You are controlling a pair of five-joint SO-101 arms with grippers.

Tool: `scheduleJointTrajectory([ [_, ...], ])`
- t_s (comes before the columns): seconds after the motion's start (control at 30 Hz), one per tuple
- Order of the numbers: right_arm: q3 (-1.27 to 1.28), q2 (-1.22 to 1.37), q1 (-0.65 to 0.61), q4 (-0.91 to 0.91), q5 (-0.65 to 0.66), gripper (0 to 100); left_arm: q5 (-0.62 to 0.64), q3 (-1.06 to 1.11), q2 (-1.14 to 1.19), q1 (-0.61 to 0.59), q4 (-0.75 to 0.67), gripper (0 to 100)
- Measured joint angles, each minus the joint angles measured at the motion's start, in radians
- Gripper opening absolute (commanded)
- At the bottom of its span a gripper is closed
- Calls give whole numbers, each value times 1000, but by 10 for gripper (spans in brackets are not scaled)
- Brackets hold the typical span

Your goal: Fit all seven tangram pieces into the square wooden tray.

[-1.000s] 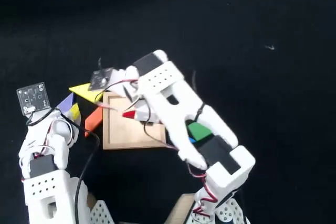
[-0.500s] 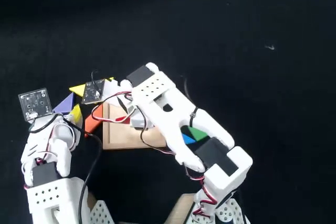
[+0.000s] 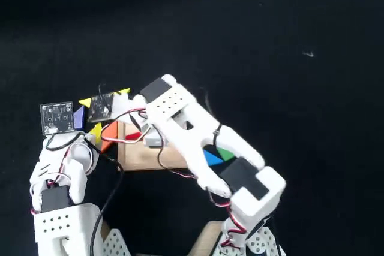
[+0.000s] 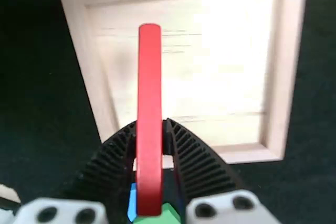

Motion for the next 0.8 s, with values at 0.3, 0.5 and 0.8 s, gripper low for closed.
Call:
scheduleJointTrajectory([
  [0.3,0,81,0,-15,0,11,-6,0,0,0,0,245],
  [0.5,0,81,0,-20,0,11,-8,0,0,0,0,245],
  [0.8,0,81,0,-37,0,11,-8,12,0,9,0,245],
])
